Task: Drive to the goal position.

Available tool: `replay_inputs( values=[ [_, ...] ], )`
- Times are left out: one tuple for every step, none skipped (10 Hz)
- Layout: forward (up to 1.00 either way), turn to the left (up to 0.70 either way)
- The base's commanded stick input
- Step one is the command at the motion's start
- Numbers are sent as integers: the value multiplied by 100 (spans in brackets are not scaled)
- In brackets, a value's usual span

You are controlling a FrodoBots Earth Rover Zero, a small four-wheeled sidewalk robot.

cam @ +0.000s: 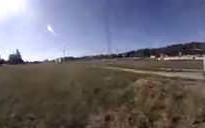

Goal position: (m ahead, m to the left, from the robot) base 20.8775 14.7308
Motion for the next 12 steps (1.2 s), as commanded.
replay_inputs(
  values=[
    [50,0],
    [50,-50],
    [50,-50],
    [50,-50],
    [50,-50],
    [50,-50],
    [50,-50],
    [50,-50],
    [50,-50],
    [50,-50],
    [50,-39],
    [50,0]
  ],
)
